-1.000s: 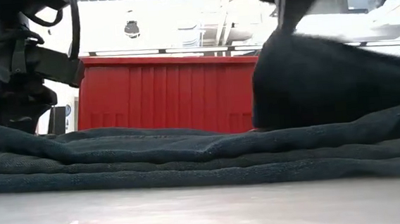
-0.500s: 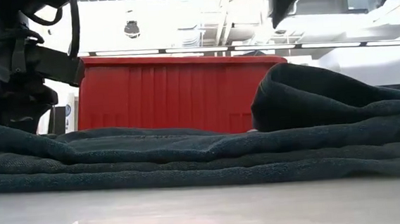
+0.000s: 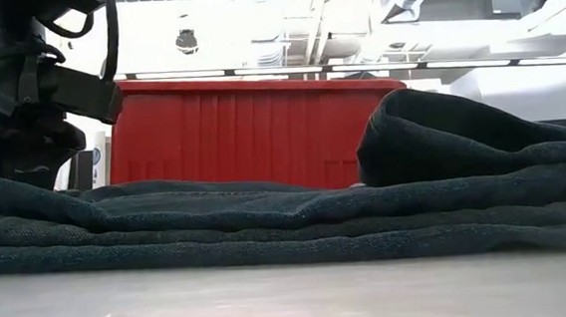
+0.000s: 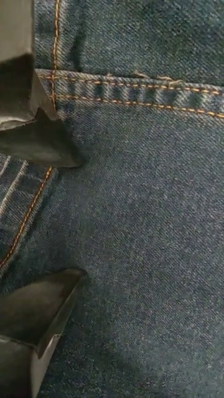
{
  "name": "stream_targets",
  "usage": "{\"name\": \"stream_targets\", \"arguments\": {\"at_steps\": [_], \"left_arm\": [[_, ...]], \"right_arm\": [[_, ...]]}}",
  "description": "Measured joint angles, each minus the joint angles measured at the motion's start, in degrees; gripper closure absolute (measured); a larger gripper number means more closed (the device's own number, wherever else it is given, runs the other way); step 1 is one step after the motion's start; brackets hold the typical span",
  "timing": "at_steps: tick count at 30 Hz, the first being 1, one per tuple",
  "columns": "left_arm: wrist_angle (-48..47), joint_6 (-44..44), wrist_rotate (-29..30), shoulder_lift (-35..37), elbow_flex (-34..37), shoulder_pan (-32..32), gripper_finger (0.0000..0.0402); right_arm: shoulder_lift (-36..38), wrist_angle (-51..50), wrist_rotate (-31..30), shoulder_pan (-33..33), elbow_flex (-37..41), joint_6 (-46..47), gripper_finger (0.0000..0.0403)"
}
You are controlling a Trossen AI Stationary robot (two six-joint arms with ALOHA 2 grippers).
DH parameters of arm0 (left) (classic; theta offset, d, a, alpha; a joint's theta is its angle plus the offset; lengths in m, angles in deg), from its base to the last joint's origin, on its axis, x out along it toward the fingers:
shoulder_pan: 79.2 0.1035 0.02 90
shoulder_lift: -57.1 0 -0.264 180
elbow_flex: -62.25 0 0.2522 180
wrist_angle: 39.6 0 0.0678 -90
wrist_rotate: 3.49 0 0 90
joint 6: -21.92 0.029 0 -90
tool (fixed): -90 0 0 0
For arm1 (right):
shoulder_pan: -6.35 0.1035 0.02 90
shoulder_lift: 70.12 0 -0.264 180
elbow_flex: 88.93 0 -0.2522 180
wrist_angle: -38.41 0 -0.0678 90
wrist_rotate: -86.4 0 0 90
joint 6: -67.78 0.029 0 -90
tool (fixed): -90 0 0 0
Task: Fold Laundry from Bin
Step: Fold the black pants
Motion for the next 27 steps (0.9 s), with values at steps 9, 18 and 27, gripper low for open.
{"name": "stream_targets", "arguments": {"at_steps": [9, 18, 27], "left_arm": [[0.37, 0.15, -0.22, 0.00, 0.00, -0.02, 0.0127], [0.50, -0.15, -0.41, 0.00, -0.02, -0.09, 0.0127], [0.46, -0.17, 0.00, -0.02, -0.02, -0.11, 0.0127]], "right_arm": [[19.30, -4.51, 1.06, 7.17, 16.23, 36.76, 0.0153], [29.65, 27.00, 2.22, 2.26, 42.25, 38.28, 0.0153], [27.59, 38.56, 1.72, -0.82, 51.36, 38.54, 0.0153]]}}
